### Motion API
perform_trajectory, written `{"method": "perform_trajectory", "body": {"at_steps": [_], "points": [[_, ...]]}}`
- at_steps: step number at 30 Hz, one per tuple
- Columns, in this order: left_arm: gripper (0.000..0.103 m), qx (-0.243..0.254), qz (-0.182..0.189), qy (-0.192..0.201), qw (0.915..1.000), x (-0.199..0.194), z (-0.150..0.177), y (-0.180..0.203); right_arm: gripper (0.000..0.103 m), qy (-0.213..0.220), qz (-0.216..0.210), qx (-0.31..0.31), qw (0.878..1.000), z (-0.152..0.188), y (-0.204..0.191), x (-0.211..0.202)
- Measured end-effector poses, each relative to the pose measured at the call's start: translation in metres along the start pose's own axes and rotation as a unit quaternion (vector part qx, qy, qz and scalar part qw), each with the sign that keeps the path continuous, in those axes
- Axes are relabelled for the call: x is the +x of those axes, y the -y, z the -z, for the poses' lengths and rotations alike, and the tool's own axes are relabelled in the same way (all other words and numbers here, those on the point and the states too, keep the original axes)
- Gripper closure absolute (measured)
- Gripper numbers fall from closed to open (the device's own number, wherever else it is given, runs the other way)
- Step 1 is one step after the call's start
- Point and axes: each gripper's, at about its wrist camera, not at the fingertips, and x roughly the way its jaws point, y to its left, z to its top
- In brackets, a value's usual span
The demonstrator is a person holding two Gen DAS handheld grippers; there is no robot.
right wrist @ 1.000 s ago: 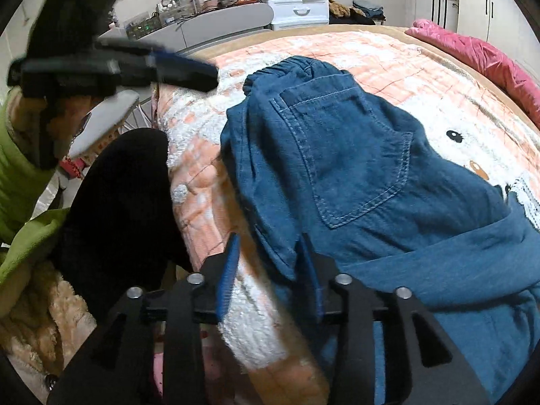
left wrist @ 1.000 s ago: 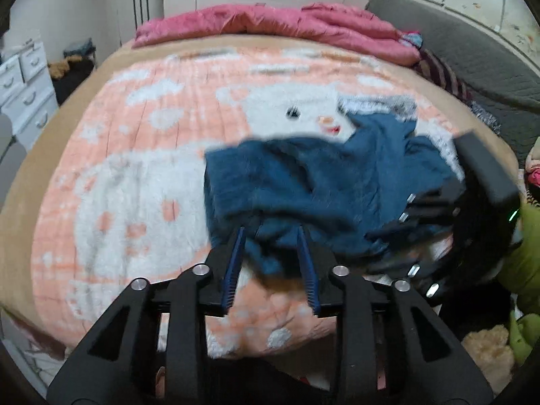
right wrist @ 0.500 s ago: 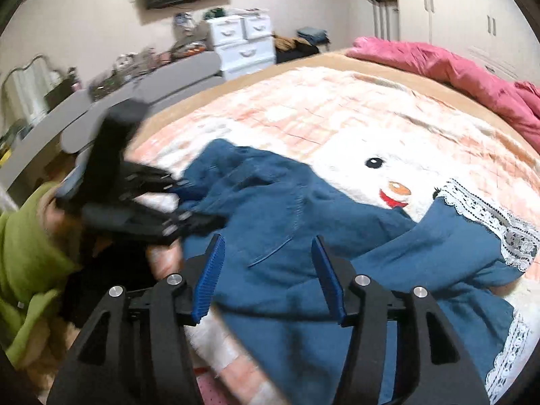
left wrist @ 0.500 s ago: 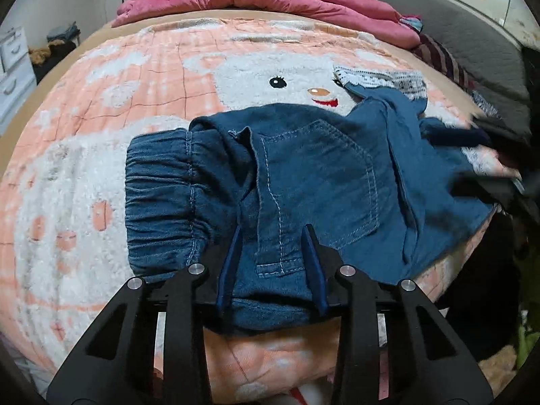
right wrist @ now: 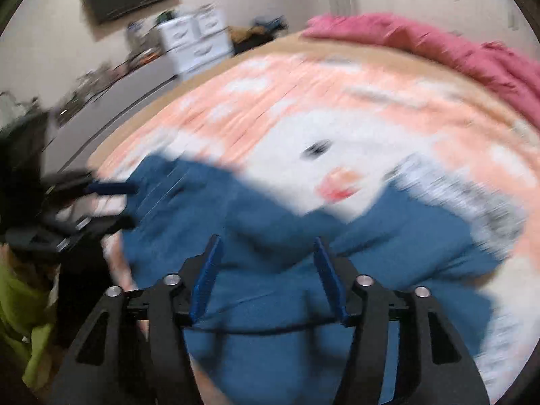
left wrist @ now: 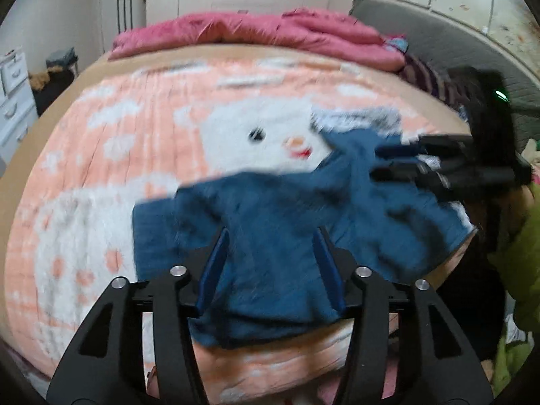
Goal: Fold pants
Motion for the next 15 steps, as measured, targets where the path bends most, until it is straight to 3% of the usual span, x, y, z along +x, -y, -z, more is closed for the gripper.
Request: {"method": "perform_trajectory", "body": {"at_steps": [3, 6, 11, 13, 15], "points": [[0.051, 0.001, 0.036, -0.003, 0.9994, 0.013, -0.012, 0.018, 0.034, -0.003, 0.062, 0.029, 0.998, -0.024, 0.039, -0.003], [0.051, 0.009, 0.068, -0.022, 0.9974, 0.036, -0.013, 0.04, 0.033, -0.053, 0.108, 0.053, 0.991, -0.038, 0.072, 0.023], [0.053, 0.011, 0.114, -0.072, 0.9908, 0.082, -0.005, 0.069, 0.033, -0.1, 0.143, 0.062, 0.983, -0.044, 0.101, 0.075], [0.059, 0.011, 0.119, -0.084, 0.9892, 0.095, 0.0, 0.072, 0.033, -0.118, 0.151, 0.076, 0.979, -0.052, 0.109, 0.098], [0.073, 0.011, 0.122, -0.1, 0.9874, 0.108, 0.006, 0.075, 0.033, -0.129, 0.171, 0.094, 0.972, -0.062, 0.12, 0.119]]}}
